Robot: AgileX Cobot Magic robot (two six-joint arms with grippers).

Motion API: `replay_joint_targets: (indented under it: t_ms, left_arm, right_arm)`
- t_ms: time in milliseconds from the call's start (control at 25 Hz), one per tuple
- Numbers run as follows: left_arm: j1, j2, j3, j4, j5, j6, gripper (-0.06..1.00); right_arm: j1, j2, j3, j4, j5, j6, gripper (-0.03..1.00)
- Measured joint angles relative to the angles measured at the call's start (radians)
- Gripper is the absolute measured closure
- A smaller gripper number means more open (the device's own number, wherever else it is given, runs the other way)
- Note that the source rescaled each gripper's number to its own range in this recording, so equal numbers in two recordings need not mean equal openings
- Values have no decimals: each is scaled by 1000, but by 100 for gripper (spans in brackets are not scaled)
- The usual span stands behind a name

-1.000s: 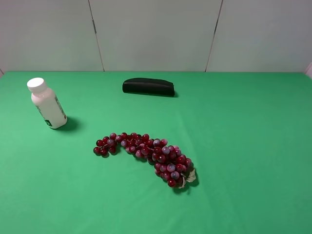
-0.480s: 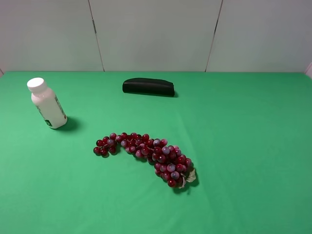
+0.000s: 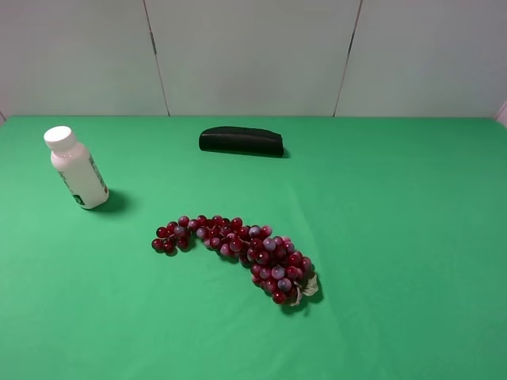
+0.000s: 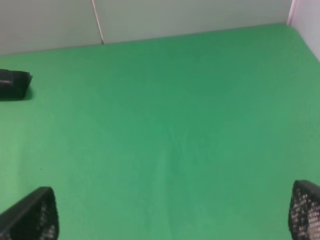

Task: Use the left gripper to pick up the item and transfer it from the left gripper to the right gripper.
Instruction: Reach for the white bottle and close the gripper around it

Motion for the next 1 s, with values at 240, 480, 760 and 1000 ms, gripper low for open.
replay_joint_targets:
  t_ms: [240, 480, 760, 1000]
  left_arm:
    - [0, 0, 0, -4, 0, 5, -4]
    - [0, 4, -23, -6, 17, 6, -5]
    - [0, 155, -120, -7, 55, 24, -5]
    - [0, 340, -250, -7, 69, 32, -5]
  right_arm:
    - [0, 0, 0, 0, 0, 0, -3]
    - [0, 0, 0, 0, 0, 0, -3]
    - [0, 0, 0, 0, 0, 0, -3]
    - [0, 0, 0, 0, 0, 0, -3]
